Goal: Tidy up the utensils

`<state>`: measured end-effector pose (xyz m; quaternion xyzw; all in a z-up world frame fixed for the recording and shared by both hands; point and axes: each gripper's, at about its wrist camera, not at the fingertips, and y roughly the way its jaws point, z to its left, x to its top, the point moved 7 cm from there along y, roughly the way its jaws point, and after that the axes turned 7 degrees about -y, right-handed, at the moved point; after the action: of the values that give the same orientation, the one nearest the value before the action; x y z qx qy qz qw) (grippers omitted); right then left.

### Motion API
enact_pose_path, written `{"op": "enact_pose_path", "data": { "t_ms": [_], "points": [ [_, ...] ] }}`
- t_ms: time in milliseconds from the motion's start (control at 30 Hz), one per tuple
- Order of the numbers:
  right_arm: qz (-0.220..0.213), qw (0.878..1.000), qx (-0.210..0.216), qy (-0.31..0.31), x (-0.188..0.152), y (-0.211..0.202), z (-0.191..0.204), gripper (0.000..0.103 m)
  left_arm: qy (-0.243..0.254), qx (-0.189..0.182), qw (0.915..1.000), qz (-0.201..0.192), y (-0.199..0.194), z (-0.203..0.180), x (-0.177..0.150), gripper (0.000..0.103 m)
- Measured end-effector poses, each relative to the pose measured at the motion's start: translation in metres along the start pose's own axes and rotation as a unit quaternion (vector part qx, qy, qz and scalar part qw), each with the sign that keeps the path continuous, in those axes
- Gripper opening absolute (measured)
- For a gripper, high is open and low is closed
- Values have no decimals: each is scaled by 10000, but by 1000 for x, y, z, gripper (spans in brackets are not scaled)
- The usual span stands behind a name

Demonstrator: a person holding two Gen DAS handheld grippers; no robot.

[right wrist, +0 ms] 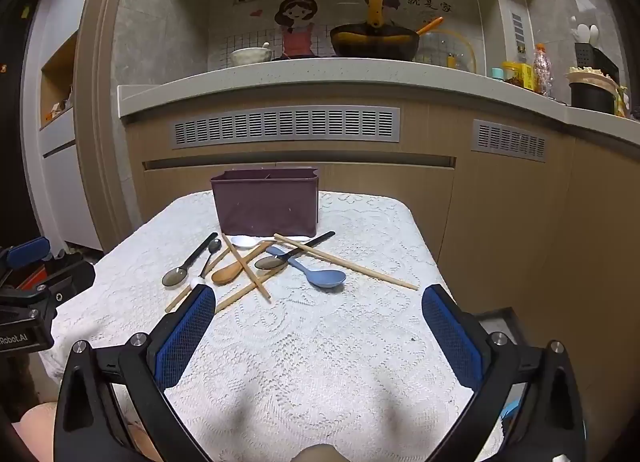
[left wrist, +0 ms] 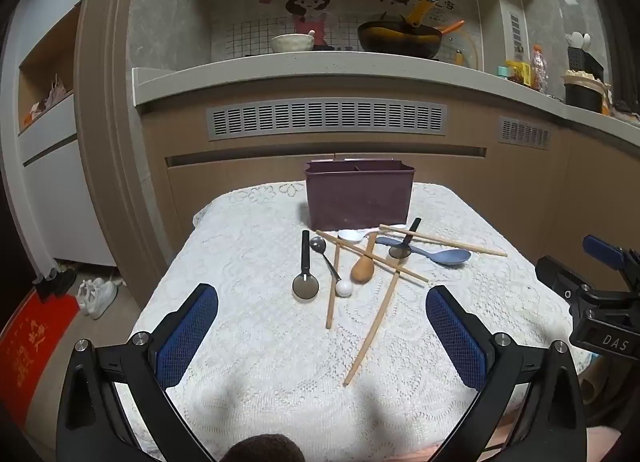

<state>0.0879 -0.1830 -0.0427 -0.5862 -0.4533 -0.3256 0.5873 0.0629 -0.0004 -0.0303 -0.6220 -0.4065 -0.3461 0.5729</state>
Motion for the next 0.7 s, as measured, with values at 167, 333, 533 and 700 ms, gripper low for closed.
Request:
{"op": "enact_pose_path", "data": {
  "t_ms": [167, 333, 533, 700],
  "points": [
    [-4, 10000, 41, -28, 1, 1, 2, 103, 2, 0, 10000, 32, 0, 0, -1, 103],
    [-46, 9999, 100, -125, 1, 1, 7, 103, 10, 11, 10000, 66, -2, 6, -3, 103],
    [-14, 9999, 111, -95, -1, 1, 8, 103, -16, 29, 9999, 133, 6, 1, -6, 103],
    [3, 9999, 120, -84, -2, 3, 7, 103, -17, 19, 9999, 167, 7, 1, -7, 103]
  ]
}}
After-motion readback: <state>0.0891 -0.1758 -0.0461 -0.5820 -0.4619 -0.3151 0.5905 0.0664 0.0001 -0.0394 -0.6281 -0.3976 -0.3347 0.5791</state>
